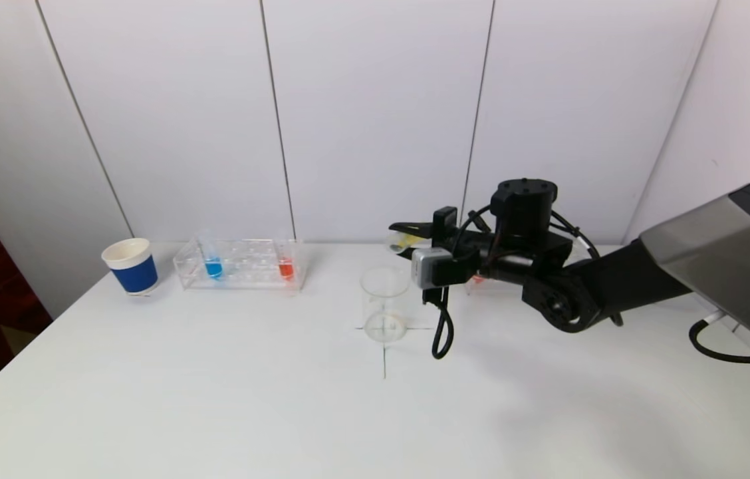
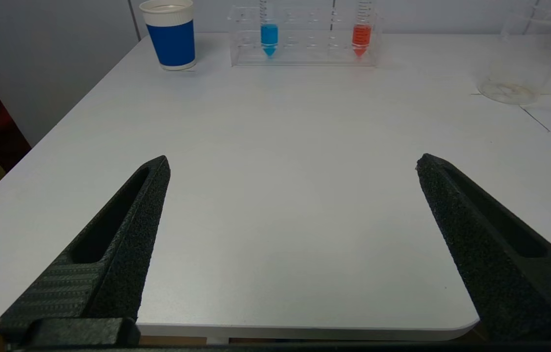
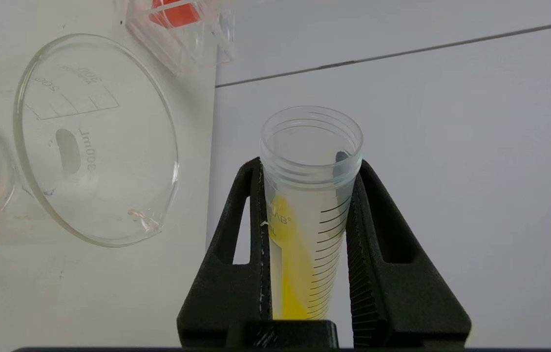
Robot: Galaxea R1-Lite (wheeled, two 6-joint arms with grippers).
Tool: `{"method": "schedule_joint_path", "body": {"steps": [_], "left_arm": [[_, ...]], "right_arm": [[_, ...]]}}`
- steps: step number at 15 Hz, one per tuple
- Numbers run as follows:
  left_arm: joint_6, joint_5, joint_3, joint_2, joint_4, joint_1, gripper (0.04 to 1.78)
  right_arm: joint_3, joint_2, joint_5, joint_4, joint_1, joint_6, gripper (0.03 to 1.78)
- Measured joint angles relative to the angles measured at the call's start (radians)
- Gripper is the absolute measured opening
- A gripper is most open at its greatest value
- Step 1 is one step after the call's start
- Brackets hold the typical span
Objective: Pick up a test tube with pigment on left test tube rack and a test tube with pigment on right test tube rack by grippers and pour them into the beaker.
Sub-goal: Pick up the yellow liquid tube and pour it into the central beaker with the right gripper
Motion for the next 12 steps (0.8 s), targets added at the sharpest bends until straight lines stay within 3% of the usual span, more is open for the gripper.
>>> {"method": "schedule_joint_path", "body": {"steps": [12], "left_arm": [[0.000, 0.000, 0.000, 0.000, 0.000, 0.000, 1.76]], "right_arm": [[-0.023, 0.039, 0.013, -0.003, -0.003, -0.087, 0.50]]}}
